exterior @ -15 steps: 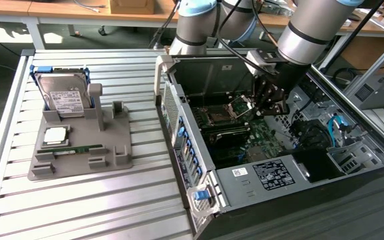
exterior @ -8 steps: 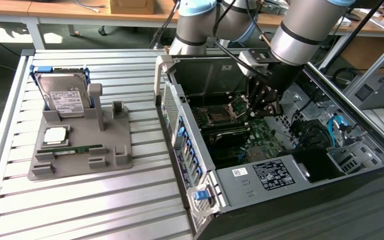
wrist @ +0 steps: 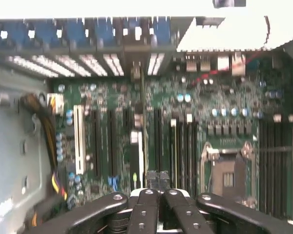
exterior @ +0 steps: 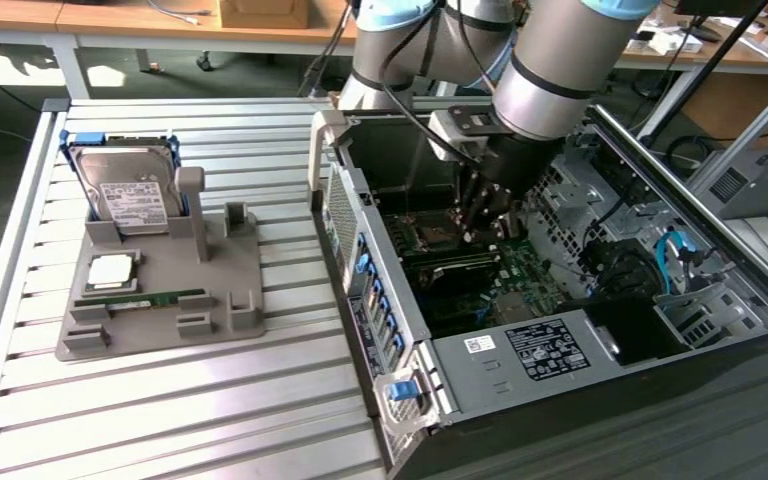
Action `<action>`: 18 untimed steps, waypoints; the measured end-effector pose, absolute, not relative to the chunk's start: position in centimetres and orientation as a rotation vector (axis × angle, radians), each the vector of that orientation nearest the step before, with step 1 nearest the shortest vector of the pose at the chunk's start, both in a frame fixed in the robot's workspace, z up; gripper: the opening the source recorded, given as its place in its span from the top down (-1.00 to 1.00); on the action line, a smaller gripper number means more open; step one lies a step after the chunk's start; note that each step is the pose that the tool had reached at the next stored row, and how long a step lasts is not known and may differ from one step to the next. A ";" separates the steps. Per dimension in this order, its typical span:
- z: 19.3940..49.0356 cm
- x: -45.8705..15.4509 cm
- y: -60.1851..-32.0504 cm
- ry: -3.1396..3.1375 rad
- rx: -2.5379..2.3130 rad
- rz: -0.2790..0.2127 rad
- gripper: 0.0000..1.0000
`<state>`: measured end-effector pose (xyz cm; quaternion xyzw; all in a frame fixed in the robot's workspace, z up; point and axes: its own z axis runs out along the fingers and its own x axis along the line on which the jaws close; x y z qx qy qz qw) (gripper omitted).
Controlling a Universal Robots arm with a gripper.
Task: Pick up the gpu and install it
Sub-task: 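Press down on the gpu until it lock into place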
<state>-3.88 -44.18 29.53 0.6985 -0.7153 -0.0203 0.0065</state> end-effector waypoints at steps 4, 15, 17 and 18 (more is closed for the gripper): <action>28.6 -6.3 -44.2 -2.238 2.185 -0.064 0.80; 27.8 -7.4 -44.6 -2.235 2.182 -0.057 0.80; 27.7 -7.5 -44.7 -2.235 2.182 -0.056 0.80; 27.6 -7.6 -44.7 -2.234 2.181 -0.056 0.80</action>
